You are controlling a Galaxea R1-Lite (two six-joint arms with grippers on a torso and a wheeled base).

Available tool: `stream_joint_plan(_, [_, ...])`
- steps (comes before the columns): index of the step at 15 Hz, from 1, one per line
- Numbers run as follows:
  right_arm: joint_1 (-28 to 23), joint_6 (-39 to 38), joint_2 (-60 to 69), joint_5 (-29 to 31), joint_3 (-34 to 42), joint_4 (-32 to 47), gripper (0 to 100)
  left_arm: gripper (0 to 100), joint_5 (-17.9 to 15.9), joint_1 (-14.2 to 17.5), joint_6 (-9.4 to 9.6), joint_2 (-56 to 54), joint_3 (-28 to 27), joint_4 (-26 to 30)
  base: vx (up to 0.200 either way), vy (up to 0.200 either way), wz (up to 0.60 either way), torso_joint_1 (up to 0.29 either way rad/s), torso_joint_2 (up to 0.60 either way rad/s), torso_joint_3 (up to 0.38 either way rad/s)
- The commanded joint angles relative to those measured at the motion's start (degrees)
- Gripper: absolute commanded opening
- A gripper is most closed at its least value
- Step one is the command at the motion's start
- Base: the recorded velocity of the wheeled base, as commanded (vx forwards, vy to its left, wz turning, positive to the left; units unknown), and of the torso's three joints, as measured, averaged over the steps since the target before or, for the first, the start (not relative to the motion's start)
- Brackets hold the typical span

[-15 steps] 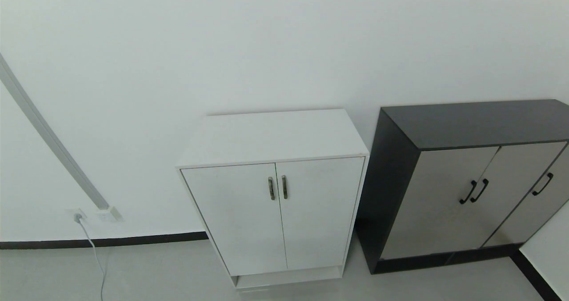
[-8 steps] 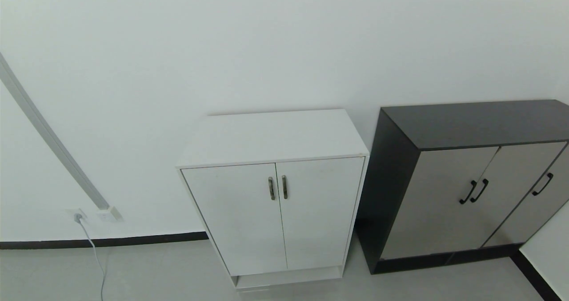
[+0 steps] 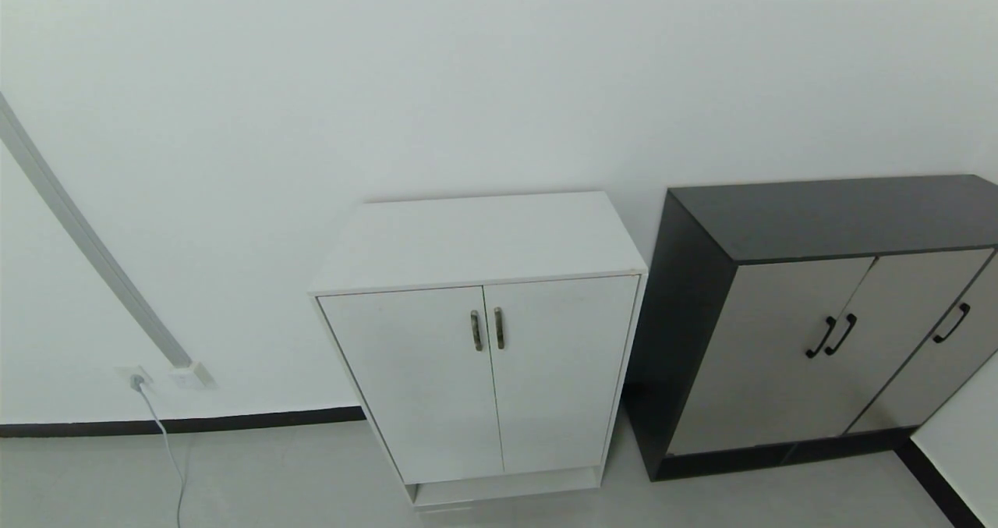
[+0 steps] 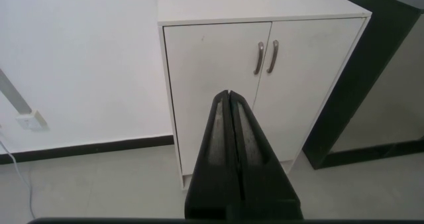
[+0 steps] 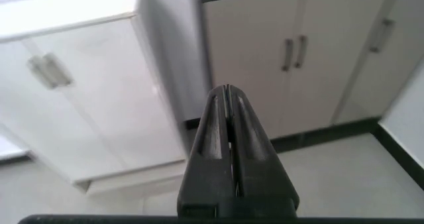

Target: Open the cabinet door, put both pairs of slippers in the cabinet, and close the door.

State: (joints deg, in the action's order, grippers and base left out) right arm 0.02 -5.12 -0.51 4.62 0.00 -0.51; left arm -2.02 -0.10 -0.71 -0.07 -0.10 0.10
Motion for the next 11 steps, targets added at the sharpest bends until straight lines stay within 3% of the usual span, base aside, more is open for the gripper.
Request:
stream_joint_plan(1, [-0.02,-0.33,0.51,0.39,0.0,-0.1,0,0,0.0,0.01,0.0,0.07,0.01,-0.01,0.0,0.0,0.0,0.0,0.0,0.0])
stream_joint_plan(11, [-0.11,0.29,0.51,0.04,0.0,-0.02,0,0,0.0,0.01,0.0,0.07,0.01,-0.01,0.0,0.0,0.0,0.0,0.0,0.0])
